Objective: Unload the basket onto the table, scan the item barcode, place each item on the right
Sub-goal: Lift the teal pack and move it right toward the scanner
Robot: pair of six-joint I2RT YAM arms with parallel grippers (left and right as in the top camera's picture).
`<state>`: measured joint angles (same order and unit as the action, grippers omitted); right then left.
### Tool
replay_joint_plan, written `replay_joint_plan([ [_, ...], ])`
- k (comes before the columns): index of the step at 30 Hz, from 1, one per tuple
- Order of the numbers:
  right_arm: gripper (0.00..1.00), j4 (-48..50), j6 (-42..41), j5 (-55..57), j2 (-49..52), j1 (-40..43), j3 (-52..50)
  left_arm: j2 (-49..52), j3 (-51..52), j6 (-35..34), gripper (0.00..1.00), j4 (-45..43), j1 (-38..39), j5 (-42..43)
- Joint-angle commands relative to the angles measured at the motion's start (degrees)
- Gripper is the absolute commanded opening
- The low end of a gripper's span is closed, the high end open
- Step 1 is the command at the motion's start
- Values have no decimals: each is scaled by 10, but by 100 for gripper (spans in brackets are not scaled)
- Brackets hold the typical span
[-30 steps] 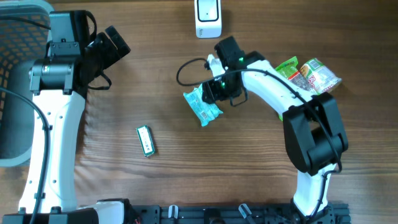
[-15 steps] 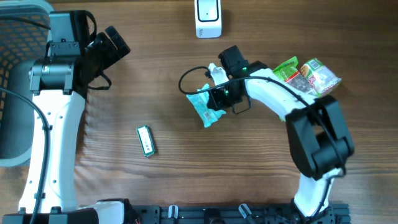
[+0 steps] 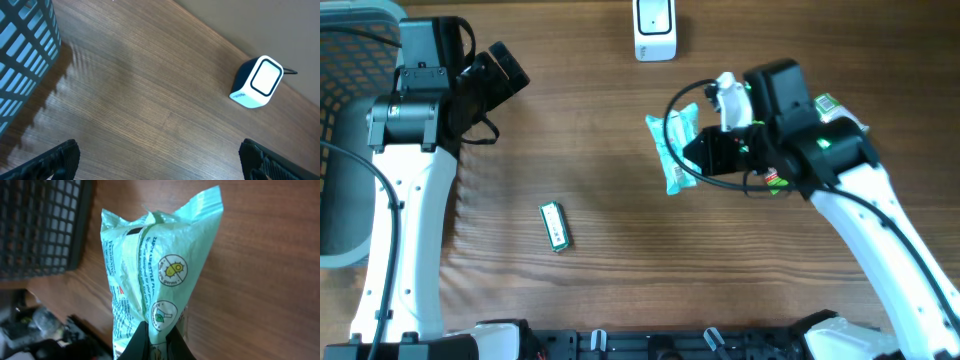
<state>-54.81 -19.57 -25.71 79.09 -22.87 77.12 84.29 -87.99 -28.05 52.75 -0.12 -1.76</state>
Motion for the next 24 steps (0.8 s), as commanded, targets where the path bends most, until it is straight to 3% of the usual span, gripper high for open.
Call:
replay_joint_plan([
  [1, 4, -5, -81, -9, -36, 1, 8, -10, -9, 11, 100, -2, -3, 2],
  [9, 4, 25, -202, 76, -16, -1, -49, -10, -9, 11, 100, -2, -3, 2],
  [19, 4, 318, -230, 77, 96, -43, -235, -10, -9, 11, 100, -2, -3, 2],
  [22, 4, 352, -240, 78, 145, -61, -244, -10, -9, 11, 100, -2, -3, 2],
  [23, 5, 359, -240, 78, 160, -68, -244, -10, -9, 11, 100, -2, -3, 2],
  [24, 22, 364, -239, 78, 172, -74, -244, -10, -9, 11, 100, -2, -3, 2],
])
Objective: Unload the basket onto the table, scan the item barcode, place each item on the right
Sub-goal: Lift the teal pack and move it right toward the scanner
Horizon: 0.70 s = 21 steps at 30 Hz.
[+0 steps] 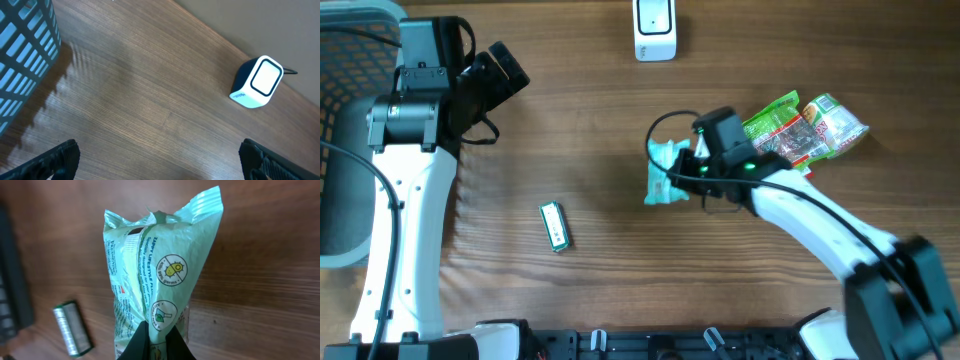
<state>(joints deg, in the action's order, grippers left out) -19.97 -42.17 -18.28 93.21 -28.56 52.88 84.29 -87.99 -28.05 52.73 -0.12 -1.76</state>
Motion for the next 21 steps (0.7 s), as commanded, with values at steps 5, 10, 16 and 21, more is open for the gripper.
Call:
replay_joint_plan([
  [5, 58, 25, 28, 6, 30, -16, 5, -10, -9, 11, 100, -1, -3, 2],
  [10, 66, 46, 64, 24, 18, -10, 12, -10, -9, 11, 100, -1, -3, 2],
  [16, 71, 16, 61, 108, 21, -11, 11, -10, -9, 11, 100, -1, -3, 2],
  [21, 65, 29, 71, 113, 35, -13, 10, -10, -9, 11, 100, -1, -3, 2],
])
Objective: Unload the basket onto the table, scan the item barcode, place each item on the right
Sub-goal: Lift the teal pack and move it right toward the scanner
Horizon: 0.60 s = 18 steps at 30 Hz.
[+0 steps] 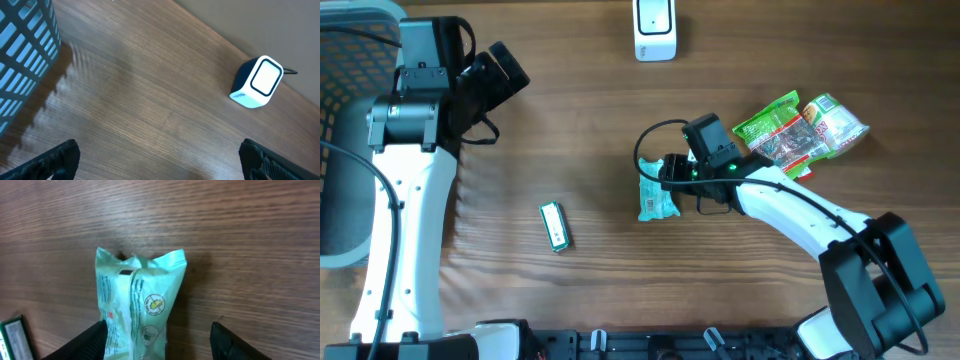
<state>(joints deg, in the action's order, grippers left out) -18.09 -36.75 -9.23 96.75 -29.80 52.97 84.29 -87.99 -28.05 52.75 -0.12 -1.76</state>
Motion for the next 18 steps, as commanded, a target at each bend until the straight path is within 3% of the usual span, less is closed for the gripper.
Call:
replay_joint_plan([
  [1, 65, 17, 28, 10, 7, 0, 9, -10, -9, 11, 100, -2, -3, 2],
  [8, 57, 33, 52, -60, 58, 0, 9, -10, -9, 11, 100, -2, -3, 2],
  [10, 47, 31, 52, -56, 72, 0, 9, -10, -9, 11, 100, -2, -3, 2],
  [14, 4, 42, 52, -56, 79, 2, 10, -10, -9, 11, 100, -2, -3, 2],
  [18, 4, 33, 58, -105, 36, 18, 33, -10, -9, 11, 100, -2, -3, 2],
])
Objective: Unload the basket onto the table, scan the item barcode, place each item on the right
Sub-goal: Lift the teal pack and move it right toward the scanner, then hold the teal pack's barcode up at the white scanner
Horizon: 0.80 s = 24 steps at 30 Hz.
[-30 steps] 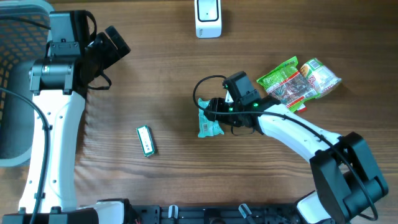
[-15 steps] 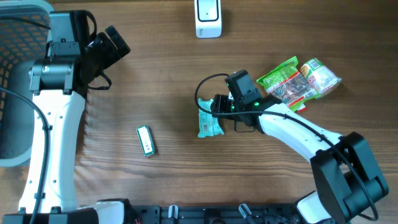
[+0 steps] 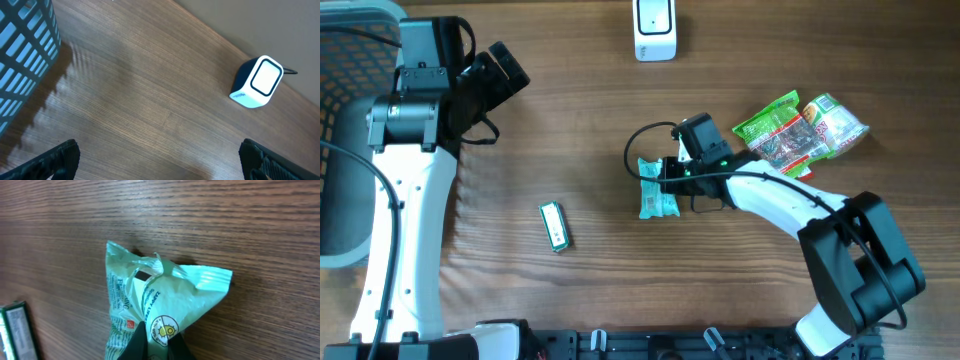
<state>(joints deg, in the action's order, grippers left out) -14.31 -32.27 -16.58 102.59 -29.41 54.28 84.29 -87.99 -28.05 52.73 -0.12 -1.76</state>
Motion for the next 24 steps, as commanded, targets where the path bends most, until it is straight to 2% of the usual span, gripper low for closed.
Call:
replay_joint_plan([
  [1, 4, -5, 26, -59, -47, 20, 24, -10, -9, 11, 100, -1, -3, 2],
  [7, 5, -14, 97, -88, -210, 23, 27, -10, -9, 11, 100, -1, -3, 2],
  [12, 4, -89, 60, -92, -319, 23, 27, -10, -9, 11, 100, -1, -3, 2],
  [14, 4, -103, 73, -92, -344, 23, 27, -10, -9, 11, 100, -1, -3, 2],
  [20, 4, -171, 127, -49, -351, 23, 71, -10, -9, 11, 100, -1, -3, 2],
  [24, 4, -292, 183, 24, -289, 23, 224, -10, -9, 11, 100, -1, -3, 2],
])
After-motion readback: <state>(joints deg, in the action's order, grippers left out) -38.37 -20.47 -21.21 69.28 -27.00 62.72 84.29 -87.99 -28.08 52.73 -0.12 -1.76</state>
